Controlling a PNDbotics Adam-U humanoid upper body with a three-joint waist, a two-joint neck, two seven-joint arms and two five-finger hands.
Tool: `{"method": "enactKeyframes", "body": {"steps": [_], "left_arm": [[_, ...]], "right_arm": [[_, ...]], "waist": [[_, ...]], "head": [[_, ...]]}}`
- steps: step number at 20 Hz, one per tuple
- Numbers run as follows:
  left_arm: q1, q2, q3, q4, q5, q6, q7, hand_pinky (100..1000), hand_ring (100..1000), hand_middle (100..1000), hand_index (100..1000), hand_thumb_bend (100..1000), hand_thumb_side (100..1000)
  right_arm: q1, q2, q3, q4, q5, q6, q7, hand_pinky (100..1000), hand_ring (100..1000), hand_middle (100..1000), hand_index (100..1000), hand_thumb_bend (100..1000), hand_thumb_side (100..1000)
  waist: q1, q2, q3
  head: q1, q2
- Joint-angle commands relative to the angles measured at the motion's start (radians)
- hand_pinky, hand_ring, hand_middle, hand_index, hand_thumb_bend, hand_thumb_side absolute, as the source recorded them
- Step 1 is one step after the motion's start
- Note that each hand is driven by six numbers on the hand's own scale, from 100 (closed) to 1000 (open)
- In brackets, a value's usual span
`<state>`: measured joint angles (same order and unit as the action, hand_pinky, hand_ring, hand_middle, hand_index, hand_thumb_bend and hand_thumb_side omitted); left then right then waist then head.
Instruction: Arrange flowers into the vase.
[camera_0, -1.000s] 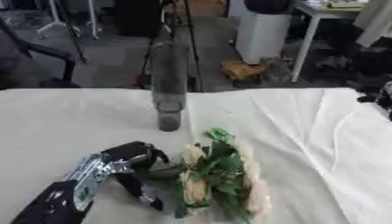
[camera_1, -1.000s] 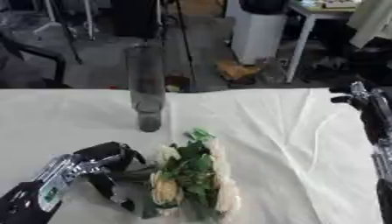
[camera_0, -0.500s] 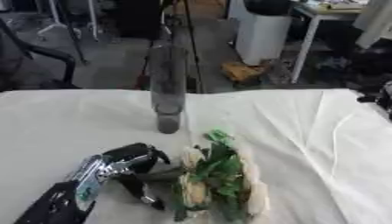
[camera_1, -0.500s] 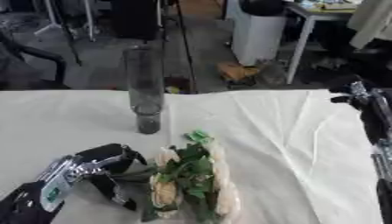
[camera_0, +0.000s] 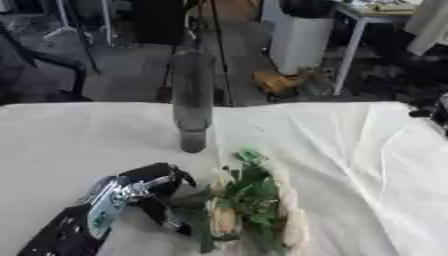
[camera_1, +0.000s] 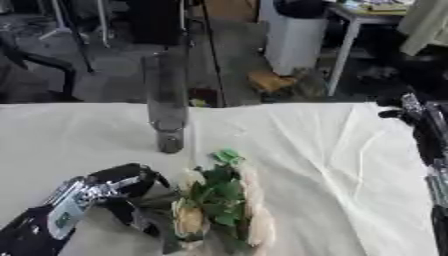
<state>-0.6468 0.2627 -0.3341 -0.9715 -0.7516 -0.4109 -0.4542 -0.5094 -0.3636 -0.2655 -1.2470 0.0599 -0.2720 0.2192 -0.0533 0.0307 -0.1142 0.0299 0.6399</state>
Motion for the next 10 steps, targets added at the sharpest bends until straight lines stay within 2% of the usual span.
{"method": "enactKeyframes", "body": {"steps": [1,3,5,7,8,9,10], "left_arm": [[0.003,-0.028,-0.024,0.025,-0.022,-0.014,-0.011,418,415,310,801,924,611],[0.001,-0.03,-0.026,0.02,-0.039,-0.024,-0.003,430,436,330,799,932,616],[-0.001,-0.029,-0.027,0.011,-0.061,-0.035,0.011,424,417,307,787,935,606],[-0.003,-0.029,-0.027,0.003,-0.085,-0.042,0.028,377,345,235,745,931,578],[-0.003,-0.028,-0.026,0.001,-0.096,-0.044,0.037,316,264,145,689,938,555],[-0.004,-0.028,-0.026,-0.002,-0.107,-0.045,0.046,289,230,105,661,943,546],[-0.004,-0.027,-0.025,-0.005,-0.119,-0.046,0.057,203,145,100,584,944,532]], "right_arm": [[-0.014,-0.015,-0.006,-0.017,-0.006,-0.001,0.004,675,738,711,712,100,885],[-0.013,-0.014,-0.007,-0.018,-0.006,0.0,0.004,675,738,711,712,100,885],[-0.013,-0.014,-0.007,-0.019,-0.006,0.0,0.004,675,738,711,712,100,885],[-0.012,-0.014,-0.007,-0.02,-0.006,0.001,0.004,675,738,711,712,100,885],[-0.012,-0.013,-0.007,-0.02,-0.006,0.001,0.004,675,738,711,711,100,885],[-0.012,-0.013,-0.007,-0.02,-0.006,0.001,0.004,675,738,711,712,100,885],[-0.011,-0.013,-0.007,-0.021,-0.006,0.002,0.004,675,738,711,712,100,885]], "waist": [[0.0,-0.002,-0.005],[0.0,-0.002,-0.006],[0.001,-0.002,-0.007],[0.002,-0.002,-0.008],[0.002,-0.002,-0.008],[0.002,-0.002,-0.008],[0.003,-0.003,-0.008]], "head": [[0.004,-0.002],[0.005,-0.002],[0.005,-0.003],[0.006,-0.003],[0.006,-0.003],[0.005,-0.003],[0.005,-0.003]]}}
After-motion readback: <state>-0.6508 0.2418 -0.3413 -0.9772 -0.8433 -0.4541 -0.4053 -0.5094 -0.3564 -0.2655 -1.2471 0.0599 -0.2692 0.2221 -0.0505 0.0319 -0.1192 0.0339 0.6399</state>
